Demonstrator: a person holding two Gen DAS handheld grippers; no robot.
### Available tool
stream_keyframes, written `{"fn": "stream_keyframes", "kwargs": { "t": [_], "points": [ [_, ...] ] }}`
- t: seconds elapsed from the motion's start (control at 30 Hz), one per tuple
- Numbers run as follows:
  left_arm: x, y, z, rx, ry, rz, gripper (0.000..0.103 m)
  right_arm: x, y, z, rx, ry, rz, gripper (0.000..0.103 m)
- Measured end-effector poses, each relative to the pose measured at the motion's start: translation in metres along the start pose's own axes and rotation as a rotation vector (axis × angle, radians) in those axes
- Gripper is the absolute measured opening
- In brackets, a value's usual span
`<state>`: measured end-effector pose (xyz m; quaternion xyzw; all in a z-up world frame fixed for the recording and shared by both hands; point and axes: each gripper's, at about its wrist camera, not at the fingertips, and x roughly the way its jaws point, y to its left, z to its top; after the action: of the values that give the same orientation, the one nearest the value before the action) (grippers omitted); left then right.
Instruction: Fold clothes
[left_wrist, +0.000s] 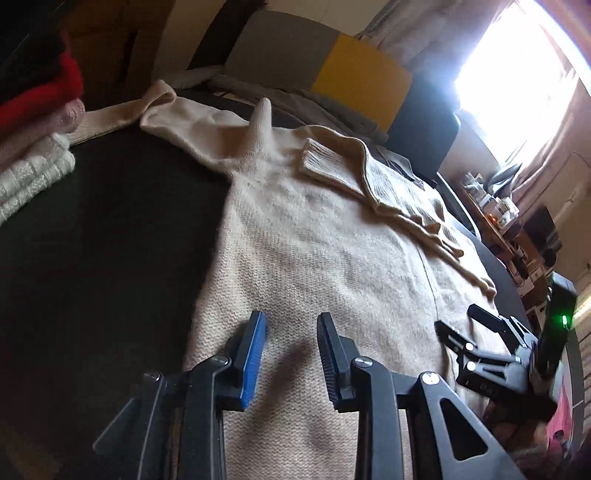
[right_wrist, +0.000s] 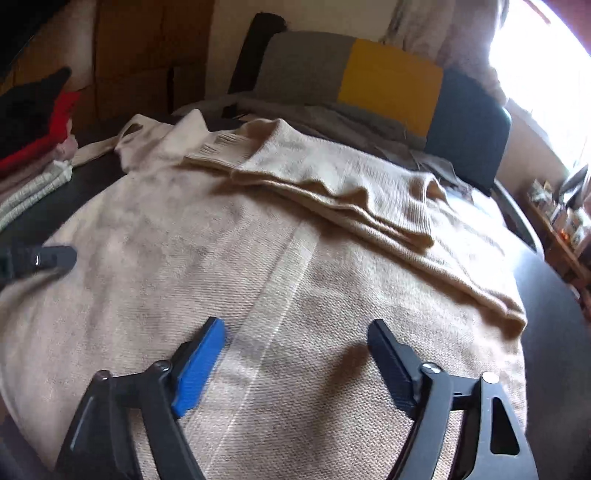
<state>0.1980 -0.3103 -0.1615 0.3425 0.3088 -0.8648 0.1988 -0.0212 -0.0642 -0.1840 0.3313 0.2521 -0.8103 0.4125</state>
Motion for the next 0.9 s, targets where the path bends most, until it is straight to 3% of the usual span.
{"fn": "stream_keyframes", "kwargs": {
  "t": [0.1, 0.27, 0.47, 0.53, 0.6, 0.67, 0.8, 0.9],
  "points": [
    [-0.001, 0.003, 0.0, -0.01, -0.008, -0.018, 0.028, 0.005, -0.009, -0.001, 0.05, 0.017, 0.027, 0.096],
    [-0.024, 0.015, 0.017, -0.045, -0.088, -0.015, 0.029, 0.005, -0.011, -0.001, 0.061, 0.013, 0.036, 0.098],
    [-0.053, 0.067, 0.067, -0.168, -0.2, 0.085, 0.03, 0.007, -0.013, 0.0, 0.069, 0.014, 0.043, 0.101],
    [-0.053, 0.088, 0.084, -0.244, -0.2, 0.073, 0.03, 0.008, -0.013, 0.0, 0.072, 0.013, 0.043, 0.101],
    [-0.045, 0.106, 0.096, -0.348, -0.177, 0.014, 0.03, 0.008, -0.013, 0.0, 0.075, 0.013, 0.042, 0.102],
    [-0.038, 0.109, 0.109, -0.407, -0.212, 0.018, 0.03, 0.008, -0.014, -0.001, 0.076, 0.014, 0.042, 0.102],
    [-0.02, 0.108, 0.14, -0.527, -0.266, 0.006, 0.041, 0.008, -0.016, -0.001, 0.079, 0.015, 0.047, 0.103],
    [0.004, 0.119, 0.164, -0.72, -0.282, -0.046, 0.048, 0.008, -0.016, -0.001, 0.082, 0.015, 0.051, 0.103]
  ]
}}
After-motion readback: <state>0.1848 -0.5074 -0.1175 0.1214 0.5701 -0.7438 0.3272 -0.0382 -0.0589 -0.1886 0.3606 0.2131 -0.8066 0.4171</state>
